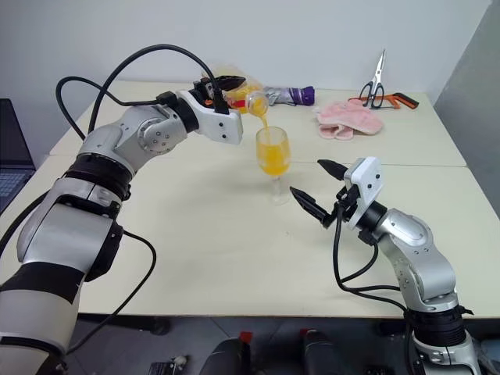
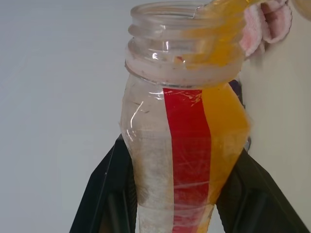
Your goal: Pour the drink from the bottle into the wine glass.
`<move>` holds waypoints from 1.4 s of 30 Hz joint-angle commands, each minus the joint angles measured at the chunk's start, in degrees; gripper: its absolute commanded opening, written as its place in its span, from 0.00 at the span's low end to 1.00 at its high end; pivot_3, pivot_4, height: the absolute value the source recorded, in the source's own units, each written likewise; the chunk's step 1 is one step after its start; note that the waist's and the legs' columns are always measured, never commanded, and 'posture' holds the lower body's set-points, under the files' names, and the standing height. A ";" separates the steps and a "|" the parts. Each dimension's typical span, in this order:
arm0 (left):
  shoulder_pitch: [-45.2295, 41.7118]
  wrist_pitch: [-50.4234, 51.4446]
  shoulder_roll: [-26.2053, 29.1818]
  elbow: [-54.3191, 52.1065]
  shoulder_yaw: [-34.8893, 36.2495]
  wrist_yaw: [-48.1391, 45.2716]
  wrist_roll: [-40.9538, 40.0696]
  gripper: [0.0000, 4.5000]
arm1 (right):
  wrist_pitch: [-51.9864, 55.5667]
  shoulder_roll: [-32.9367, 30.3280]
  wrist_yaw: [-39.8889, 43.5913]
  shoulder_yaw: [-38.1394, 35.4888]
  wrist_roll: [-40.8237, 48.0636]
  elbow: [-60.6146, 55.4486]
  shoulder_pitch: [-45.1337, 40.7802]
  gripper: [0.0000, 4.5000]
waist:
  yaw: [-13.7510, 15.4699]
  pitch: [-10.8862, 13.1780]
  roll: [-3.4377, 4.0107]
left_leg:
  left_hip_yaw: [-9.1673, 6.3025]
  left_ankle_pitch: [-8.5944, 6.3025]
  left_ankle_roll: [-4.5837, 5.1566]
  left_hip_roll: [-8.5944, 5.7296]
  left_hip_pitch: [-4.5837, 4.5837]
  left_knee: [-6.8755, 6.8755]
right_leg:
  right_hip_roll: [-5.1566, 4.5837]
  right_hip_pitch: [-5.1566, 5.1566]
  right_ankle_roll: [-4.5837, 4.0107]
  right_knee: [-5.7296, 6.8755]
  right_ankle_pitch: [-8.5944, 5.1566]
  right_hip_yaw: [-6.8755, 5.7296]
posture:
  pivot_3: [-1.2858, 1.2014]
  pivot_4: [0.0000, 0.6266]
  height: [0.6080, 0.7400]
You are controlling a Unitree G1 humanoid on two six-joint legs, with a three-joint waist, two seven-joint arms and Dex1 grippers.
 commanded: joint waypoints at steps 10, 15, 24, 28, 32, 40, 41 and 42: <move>-3.26 -0.78 0.99 0.19 0.13 1.91 0.07 0.37 | -1.46 0.29 0.99 -0.78 0.62 -2.31 -0.16 1.00 | 0.00 0.00 0.00 | 0.00 0.00 0.00 0.00 0.00 0.01 | 0.00 0.00 0.00 0.01 0.00 0.00 | 0.52 0.24 1.00; -3.58 -1.19 0.96 0.69 -0.14 2.24 0.23 0.37 | -1.41 0.55 0.90 -0.65 0.54 -2.53 -0.04 1.00 | 0.00 0.00 0.00 | 0.00 0.00 0.00 0.00 0.00 0.01 | 0.00 0.00 0.00 0.01 0.00 0.00 | 0.52 0.24 1.00; -3.96 -1.17 1.07 1.05 -0.62 2.65 0.40 0.37 | -1.26 0.92 0.79 -0.30 0.48 -2.89 0.22 1.00 | -0.01 0.00 0.00 | 0.00 0.00 0.00 0.00 0.01 0.02 | 0.00 0.00 0.00 0.03 0.00 0.00 | 0.52 0.24 1.00; -4.00 -1.15 1.08 1.11 -0.63 2.72 0.40 0.37 | -1.21 0.94 0.83 -0.29 0.44 -2.93 0.24 1.00 | -0.01 0.00 0.00 | 0.00 0.00 0.00 0.00 0.01 0.02 | 0.00 0.00 0.00 0.03 0.00 0.00 | 0.52 0.24 1.00; -4.07 -1.26 1.11 1.23 -0.73 2.76 0.45 0.37 | -1.06 0.90 0.89 -0.26 0.49 -3.00 0.23 1.00 | -0.01 0.00 0.00 | 0.00 0.00 0.00 0.00 0.01 0.02 | 0.00 0.00 0.00 0.03 0.00 0.00 | 0.52 0.24 1.00; -4.02 -1.33 1.18 1.18 -0.76 2.70 0.47 0.37 | -0.98 0.83 1.00 -0.08 0.47 -3.03 0.21 1.00 | -0.01 0.00 0.00 | 0.00 0.00 0.00 0.00 0.01 0.03 | 0.00 0.00 0.00 0.04 0.00 0.00 | 0.52 0.24 1.00; -4.01 -1.31 1.19 1.19 -0.77 2.71 0.49 0.37 | -0.96 0.82 1.01 -0.07 0.47 -3.04 0.20 1.00 | -0.01 0.00 0.00 | 0.00 0.00 0.00 0.00 0.01 0.03 | 0.00 0.00 0.00 0.04 0.00 0.00 | 0.52 0.24 1.00; -4.00 -1.31 1.18 1.20 -0.77 2.67 0.47 0.37 | -0.94 0.81 1.00 -0.07 0.48 -3.03 0.19 1.00 | -0.01 0.00 0.00 | 0.00 0.00 0.00 0.00 0.01 0.03 | 0.00 0.00 0.00 0.04 0.00 0.00 | 0.52 0.24 1.00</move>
